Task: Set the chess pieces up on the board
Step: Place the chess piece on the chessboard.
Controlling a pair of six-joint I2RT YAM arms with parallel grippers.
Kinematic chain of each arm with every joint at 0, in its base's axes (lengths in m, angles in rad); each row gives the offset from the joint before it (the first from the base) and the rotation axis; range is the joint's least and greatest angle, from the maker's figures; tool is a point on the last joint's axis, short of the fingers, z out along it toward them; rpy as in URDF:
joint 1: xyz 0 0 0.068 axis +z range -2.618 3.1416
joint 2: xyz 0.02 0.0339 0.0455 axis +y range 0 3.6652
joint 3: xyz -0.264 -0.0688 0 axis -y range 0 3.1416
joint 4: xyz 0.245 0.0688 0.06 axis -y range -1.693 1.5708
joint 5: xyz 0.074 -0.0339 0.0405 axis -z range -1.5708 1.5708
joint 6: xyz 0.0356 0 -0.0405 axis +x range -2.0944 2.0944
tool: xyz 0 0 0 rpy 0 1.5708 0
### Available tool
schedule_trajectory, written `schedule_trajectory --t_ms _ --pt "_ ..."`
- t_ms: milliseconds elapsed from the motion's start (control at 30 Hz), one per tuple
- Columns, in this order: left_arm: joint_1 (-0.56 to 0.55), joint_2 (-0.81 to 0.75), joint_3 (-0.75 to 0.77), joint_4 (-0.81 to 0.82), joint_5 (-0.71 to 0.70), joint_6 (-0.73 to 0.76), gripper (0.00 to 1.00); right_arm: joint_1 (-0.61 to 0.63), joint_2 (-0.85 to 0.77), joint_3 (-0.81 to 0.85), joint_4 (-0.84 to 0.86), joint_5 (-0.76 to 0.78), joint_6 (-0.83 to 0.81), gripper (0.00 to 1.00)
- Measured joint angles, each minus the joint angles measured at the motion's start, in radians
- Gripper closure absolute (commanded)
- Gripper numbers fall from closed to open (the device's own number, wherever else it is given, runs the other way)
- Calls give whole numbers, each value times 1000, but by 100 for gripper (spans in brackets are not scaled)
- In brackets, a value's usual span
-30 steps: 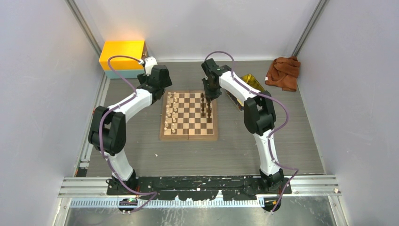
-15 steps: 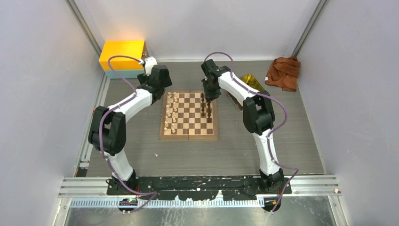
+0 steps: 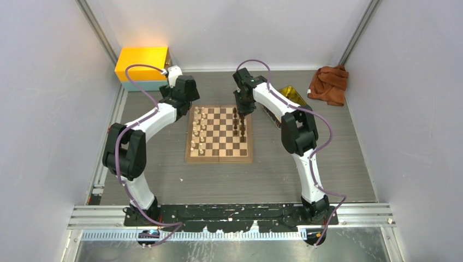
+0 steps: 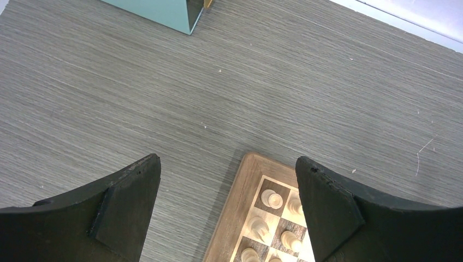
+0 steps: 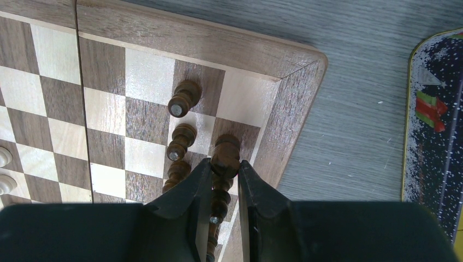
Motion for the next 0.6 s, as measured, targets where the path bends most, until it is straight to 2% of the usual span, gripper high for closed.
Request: schedule_trajectory --t_ms 100,367,600 --pt "0 0 0 0 0 0 6 0 0 0 0 0 0 95" --pt "0 0 0 0 0 0 6 0 0 0 0 1 -3 81" --pt "0 0 0 6 0 0 6 0 0 0 0 1 -4 73"
